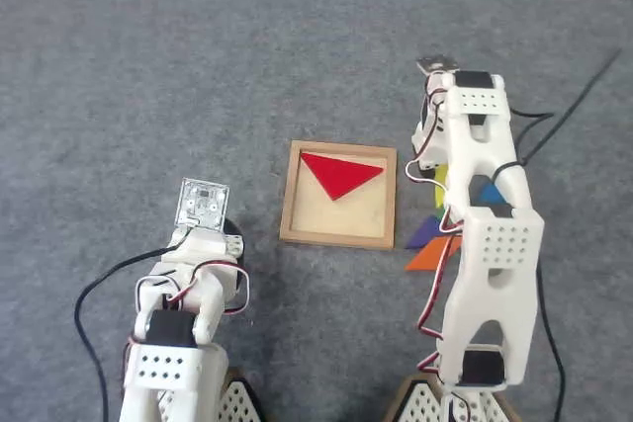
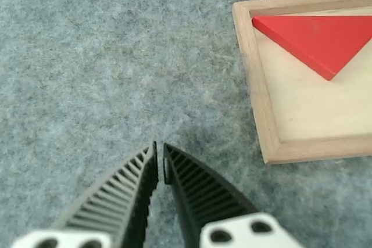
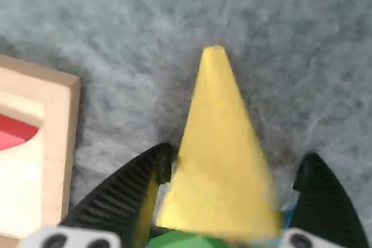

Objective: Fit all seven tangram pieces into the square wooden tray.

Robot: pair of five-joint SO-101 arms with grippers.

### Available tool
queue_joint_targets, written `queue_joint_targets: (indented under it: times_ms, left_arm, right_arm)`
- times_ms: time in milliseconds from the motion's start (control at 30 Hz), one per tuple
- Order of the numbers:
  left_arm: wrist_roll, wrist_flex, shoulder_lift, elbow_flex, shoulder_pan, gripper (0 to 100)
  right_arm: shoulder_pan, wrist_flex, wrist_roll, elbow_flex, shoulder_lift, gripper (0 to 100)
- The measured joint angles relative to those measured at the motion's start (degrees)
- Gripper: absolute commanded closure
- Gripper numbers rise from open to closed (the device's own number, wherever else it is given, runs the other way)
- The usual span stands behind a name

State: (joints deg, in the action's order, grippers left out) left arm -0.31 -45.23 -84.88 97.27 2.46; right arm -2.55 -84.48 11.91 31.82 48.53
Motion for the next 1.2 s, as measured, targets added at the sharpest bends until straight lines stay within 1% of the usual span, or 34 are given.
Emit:
queue_joint_targets:
  times_ms: [100,267,533,633,767,800,867,967,1100,1200]
  left_arm:
    - [0.0,0.0,0.0,0.0,0.0,98]
    - [0.0,0.0,0.0,0.0,0.0,98]
    - [0.0,0.0,0.0,0.0,0.0,98]
    - [0.0,0.0,0.0,0.0,0.0,98]
    - [0.0,0.0,0.0,0.0,0.0,98]
    - [0.0,0.0,0.0,0.0,0.0,98]
    - [0.0,0.0,0.0,0.0,0.0,98]
    - [0.0,0.0,0.0,0.0,0.0,98]
    - [0.0,0.0,0.0,0.0,0.0,98]
    - [0.0,0.0,0.0,0.0,0.0,98]
  right_arm:
    - [0.44,-0.35,-0.09,1.23,0.35,82.4]
    - [1.05,-0.18,0.0,2.64,0.35,89.2]
    - [0.88,-2.9,0.0,2.46,-0.97,90.5]
    - [0.79,-4.13,0.0,2.46,-1.93,87.8]
    - [0.0,-8.0,0.09,2.37,-2.9,72.3]
    - [-0.26,-9.49,0.09,2.37,-2.9,70.0]
    - [-0.35,-11.78,-0.7,2.37,-2.9,70.8]
    - [-0.53,-12.22,-2.29,0.88,-3.52,73.8]
    - [-0.53,-8.97,-3.69,-3.43,-7.12,73.9]
    - [-0.53,-5.98,-4.57,-9.32,-13.19,73.9]
